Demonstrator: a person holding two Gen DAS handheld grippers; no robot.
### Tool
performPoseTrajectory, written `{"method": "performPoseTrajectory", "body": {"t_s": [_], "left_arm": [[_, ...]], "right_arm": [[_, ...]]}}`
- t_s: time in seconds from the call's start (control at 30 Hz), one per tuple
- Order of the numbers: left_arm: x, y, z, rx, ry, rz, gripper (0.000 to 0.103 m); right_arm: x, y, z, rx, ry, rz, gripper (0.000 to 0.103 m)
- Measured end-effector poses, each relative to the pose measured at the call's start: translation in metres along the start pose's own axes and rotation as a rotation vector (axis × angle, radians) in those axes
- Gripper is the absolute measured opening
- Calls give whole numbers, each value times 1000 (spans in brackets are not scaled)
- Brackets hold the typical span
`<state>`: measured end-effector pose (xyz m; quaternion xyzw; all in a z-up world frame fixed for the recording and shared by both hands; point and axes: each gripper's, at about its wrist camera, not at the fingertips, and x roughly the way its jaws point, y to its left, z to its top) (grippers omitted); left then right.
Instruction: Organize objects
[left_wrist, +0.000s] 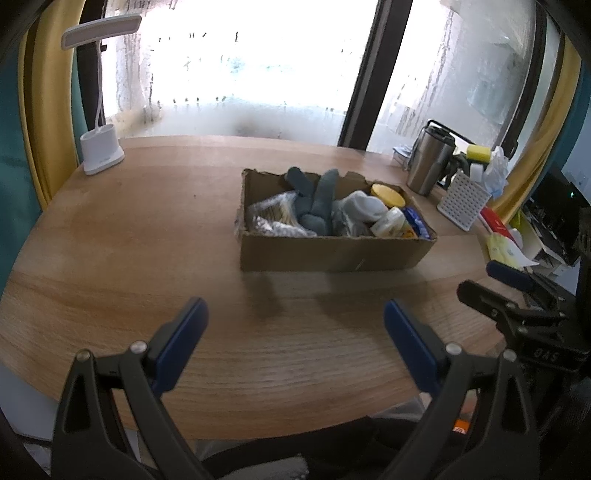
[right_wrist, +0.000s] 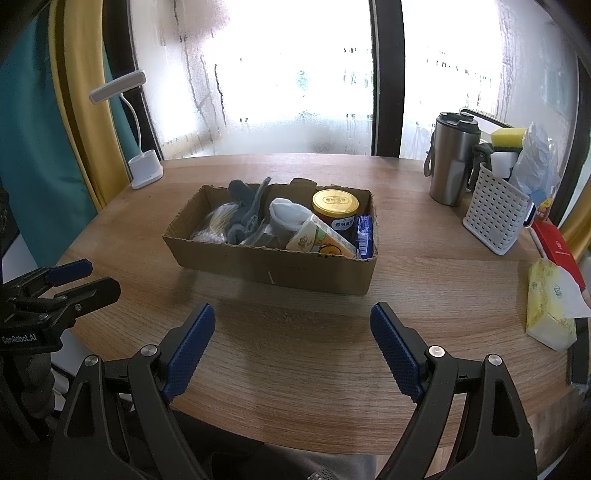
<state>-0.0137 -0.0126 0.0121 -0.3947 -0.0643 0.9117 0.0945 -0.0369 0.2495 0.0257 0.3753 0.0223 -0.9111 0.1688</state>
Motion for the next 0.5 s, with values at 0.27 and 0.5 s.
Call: {"method": "performPoseTrajectory", "body": {"t_s": [0.27, 0.5], "left_arm": [[6, 0, -1, 11, 1, 6, 97], [19, 2, 1, 16, 16, 8, 97]], "right_arm": [[4, -1, 1, -2, 12, -2, 88], [17, -5, 3, 7, 37, 1, 88]]}}
